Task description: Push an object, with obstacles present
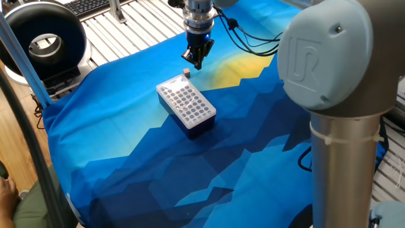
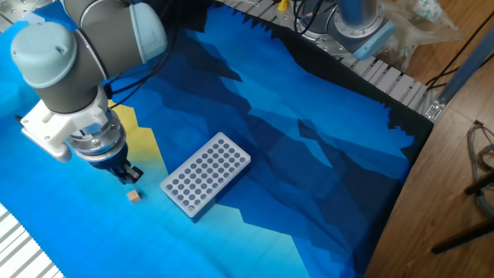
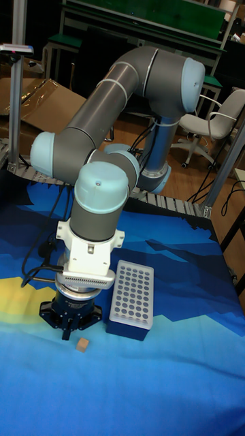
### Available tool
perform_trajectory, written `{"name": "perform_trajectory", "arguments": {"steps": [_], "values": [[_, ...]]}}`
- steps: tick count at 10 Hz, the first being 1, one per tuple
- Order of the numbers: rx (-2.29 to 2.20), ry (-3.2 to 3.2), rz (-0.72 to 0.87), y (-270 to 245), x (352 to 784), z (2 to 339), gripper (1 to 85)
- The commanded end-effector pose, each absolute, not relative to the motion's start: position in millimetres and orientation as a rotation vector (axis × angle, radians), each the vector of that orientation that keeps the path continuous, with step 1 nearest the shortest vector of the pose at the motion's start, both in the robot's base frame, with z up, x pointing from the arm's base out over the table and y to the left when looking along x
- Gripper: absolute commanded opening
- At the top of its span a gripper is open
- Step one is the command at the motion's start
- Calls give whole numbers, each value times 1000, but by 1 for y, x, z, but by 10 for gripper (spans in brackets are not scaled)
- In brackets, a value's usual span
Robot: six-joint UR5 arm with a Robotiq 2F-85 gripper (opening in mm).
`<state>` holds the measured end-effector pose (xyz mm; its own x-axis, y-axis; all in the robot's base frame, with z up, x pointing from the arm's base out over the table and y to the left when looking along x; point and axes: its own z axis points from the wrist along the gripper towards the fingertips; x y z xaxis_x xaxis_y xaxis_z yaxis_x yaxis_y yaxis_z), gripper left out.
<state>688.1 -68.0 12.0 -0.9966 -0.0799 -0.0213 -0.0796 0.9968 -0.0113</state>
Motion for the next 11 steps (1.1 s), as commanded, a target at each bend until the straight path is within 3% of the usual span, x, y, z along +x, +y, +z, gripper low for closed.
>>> {"name": "perform_trajectory", "arguments": {"steps": [1, 4, 8, 11], "values": [[-138, 3128, -43, -80, 684, 17, 10], [-173, 3162, -9, -75, 675, 17, 10], [-222, 3109, -49, -82, 696, 12, 10], [-155, 3118, -12, -52, 705, 1, 10]]}}
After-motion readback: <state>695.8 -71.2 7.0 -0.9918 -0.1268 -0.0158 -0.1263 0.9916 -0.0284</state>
